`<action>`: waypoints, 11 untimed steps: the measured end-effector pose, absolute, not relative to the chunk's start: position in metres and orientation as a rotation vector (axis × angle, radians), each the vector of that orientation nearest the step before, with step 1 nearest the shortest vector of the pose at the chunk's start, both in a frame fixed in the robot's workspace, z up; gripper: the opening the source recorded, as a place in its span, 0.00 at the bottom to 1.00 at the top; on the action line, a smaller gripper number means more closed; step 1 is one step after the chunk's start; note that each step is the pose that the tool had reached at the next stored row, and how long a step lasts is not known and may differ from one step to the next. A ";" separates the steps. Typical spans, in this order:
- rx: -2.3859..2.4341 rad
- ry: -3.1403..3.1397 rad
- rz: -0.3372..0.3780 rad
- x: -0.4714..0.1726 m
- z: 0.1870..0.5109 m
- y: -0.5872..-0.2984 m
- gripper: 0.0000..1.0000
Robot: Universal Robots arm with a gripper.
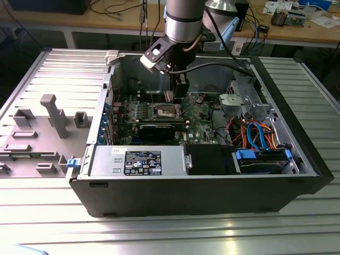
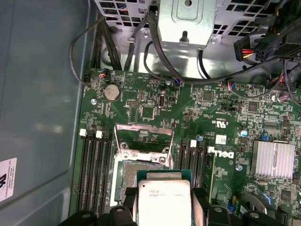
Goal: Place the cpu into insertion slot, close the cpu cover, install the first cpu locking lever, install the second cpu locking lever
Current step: 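Place the cpu into insertion slot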
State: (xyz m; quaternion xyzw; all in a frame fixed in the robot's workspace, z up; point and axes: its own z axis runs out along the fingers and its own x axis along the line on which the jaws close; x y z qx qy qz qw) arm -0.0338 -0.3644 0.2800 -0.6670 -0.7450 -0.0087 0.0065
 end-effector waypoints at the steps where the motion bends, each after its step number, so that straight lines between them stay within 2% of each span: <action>1: -2.088 -2.330 -0.028 -0.034 0.280 -0.364 0.55; 11: -2.096 -2.323 -0.028 -0.034 0.280 -0.364 0.55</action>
